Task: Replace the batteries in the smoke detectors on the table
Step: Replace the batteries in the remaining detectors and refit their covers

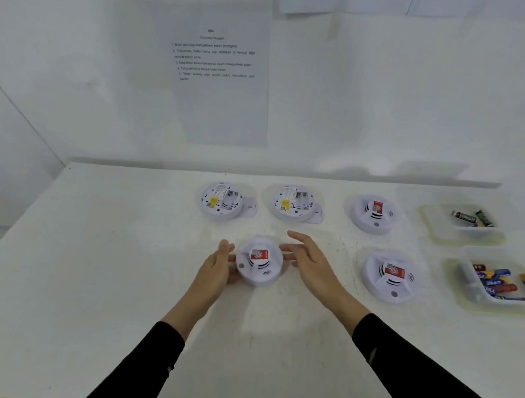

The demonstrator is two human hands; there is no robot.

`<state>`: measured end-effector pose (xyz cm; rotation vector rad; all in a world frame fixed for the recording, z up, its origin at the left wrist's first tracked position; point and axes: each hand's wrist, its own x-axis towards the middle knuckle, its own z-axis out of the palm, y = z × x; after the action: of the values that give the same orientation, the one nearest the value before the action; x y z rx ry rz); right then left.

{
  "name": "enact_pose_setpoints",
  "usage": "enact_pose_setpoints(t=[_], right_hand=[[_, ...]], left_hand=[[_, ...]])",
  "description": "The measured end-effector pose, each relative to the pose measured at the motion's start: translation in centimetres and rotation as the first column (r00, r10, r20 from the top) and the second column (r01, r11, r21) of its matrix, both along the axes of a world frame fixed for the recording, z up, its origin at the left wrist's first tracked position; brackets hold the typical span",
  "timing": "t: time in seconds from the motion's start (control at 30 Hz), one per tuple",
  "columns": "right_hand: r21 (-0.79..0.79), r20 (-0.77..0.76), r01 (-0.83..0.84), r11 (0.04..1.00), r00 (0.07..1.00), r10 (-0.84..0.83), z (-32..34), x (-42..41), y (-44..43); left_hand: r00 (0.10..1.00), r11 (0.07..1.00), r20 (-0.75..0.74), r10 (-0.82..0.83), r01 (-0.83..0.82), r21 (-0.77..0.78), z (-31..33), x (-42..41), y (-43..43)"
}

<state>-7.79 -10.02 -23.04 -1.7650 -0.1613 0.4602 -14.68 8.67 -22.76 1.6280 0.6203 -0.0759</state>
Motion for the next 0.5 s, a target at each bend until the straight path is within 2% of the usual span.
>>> enact_pose_setpoints(t=[0.1,0.2,0.3,0.4,0.5], right_hand=[[0.123,-0.128,-0.014,0.992,0.991,0.03,0.2,0.8,0.8],[0.175,-0.182,-0.04,0.984,0.981,0.072,0.2,1.4,1.1],[0.181,-0.185,-0.043,0.983,0.98,0.077,0.1,1.9,1.1],[0.104,-0.082,-0.073,0.992,0.993,0.082,0.7,2.6,1.7],[-0.068,0.12,-0.174,0.982,0.976,0.182,2.1,3.7,3.7]], left_hand=[[1.0,0.999,-0.019,-0.008,0.007,-0.038,0.1,-1.0,-0.2],[0.996,0.996,-0.067,0.055,-0.059,-0.064,-0.3,-0.4,0.8],[0.985,0.985,-0.009,0.173,-0.172,0.03,-0.4,1.4,2.7],[0.974,0.946,0.117,0.196,-0.219,0.24,-0.1,4.5,5.5],[0.984,0.917,0.128,0.121,-0.16,0.365,0.0,7.7,7.6]])
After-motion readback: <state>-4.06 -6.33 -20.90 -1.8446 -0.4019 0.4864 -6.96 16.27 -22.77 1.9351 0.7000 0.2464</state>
